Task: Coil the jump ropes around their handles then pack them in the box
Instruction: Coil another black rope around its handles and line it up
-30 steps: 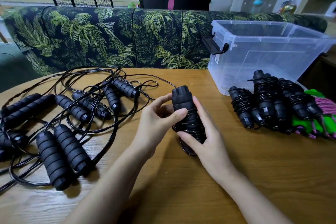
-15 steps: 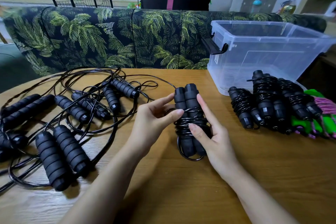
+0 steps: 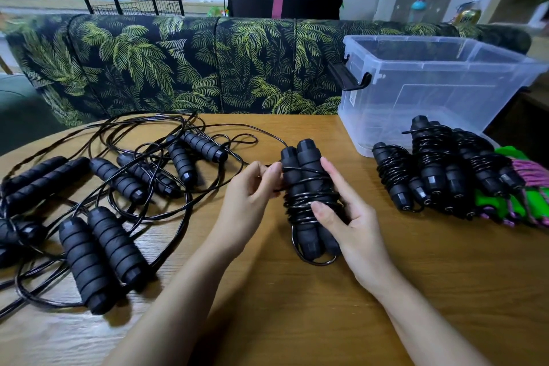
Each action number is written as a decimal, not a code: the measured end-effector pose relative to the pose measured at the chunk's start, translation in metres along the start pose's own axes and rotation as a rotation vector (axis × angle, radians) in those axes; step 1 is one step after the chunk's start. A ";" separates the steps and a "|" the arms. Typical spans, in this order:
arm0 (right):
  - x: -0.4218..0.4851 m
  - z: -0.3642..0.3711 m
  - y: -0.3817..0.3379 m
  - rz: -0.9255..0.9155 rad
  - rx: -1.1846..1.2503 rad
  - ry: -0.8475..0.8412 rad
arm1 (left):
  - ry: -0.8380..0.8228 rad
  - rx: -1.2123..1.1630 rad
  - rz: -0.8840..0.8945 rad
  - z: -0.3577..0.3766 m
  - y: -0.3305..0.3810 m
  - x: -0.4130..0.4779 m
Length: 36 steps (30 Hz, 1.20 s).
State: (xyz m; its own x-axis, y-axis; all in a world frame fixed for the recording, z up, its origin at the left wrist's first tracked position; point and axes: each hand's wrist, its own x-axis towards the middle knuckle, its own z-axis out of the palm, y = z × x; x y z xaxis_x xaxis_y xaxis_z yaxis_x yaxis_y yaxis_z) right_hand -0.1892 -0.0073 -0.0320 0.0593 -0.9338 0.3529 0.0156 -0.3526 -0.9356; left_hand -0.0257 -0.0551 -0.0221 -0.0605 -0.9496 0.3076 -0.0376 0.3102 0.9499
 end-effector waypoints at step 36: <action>-0.004 0.012 0.011 -0.363 -0.942 0.035 | 0.092 0.051 0.064 -0.011 0.009 0.001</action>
State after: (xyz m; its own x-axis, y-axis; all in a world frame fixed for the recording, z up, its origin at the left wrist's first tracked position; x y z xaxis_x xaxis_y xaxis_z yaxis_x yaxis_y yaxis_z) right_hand -0.1770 -0.0063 -0.0437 0.1785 -0.7562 0.6295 -0.7684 -0.5068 -0.3909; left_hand -0.0154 -0.0537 -0.0126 0.0272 -0.9274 0.3732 -0.0875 0.3697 0.9250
